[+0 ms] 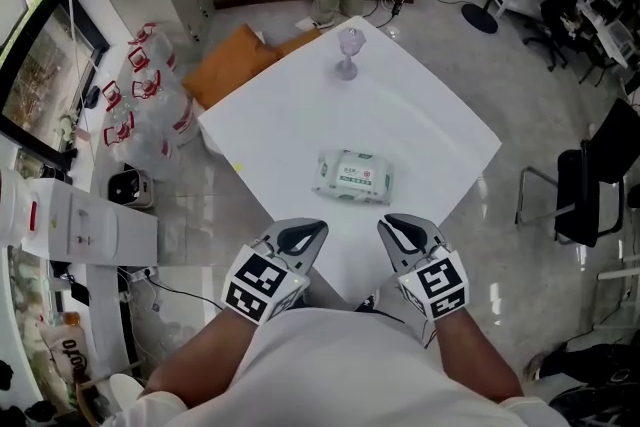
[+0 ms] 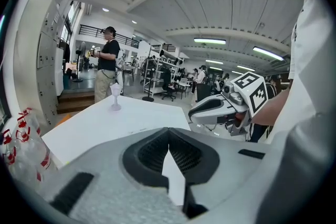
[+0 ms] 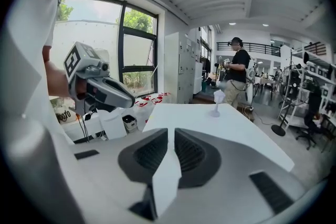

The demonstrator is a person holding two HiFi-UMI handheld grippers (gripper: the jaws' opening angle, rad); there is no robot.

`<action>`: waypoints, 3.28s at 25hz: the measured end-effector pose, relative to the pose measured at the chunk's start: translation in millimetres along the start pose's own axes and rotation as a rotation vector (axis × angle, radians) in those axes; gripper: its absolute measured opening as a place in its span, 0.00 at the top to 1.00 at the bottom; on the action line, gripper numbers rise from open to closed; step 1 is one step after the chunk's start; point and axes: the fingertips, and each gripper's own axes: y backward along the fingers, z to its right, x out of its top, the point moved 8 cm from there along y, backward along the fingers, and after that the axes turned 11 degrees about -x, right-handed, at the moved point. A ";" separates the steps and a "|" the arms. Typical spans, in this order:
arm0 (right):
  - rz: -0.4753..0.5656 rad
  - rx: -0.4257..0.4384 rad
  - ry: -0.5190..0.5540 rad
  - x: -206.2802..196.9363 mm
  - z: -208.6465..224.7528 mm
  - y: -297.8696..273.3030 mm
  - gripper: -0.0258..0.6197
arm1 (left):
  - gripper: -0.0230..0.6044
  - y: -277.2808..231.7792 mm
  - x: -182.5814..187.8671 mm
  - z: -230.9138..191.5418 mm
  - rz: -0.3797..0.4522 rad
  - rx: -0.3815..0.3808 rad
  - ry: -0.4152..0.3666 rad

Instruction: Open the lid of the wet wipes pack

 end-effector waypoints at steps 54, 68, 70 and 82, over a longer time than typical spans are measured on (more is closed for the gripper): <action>-0.375 0.176 0.506 -71.3 12.9 -208.2 0.68 | 0.96 45.4 -60.0 -25.4 -0.025 0.188 0.206; -0.393 0.234 0.131 -72.1 32.1 -202.1 0.83 | 0.96 38.2 -58.2 -24.5 -0.020 0.177 0.201; -0.374 0.226 0.071 -67.3 36.6 -200.2 0.86 | 0.96 37.3 -57.5 -24.2 -0.019 0.174 0.200; -0.277 0.058 0.234 -40.3 49.1 -195.2 0.89 | 0.96 37.9 -51.3 -22.6 -0.002 0.174 0.187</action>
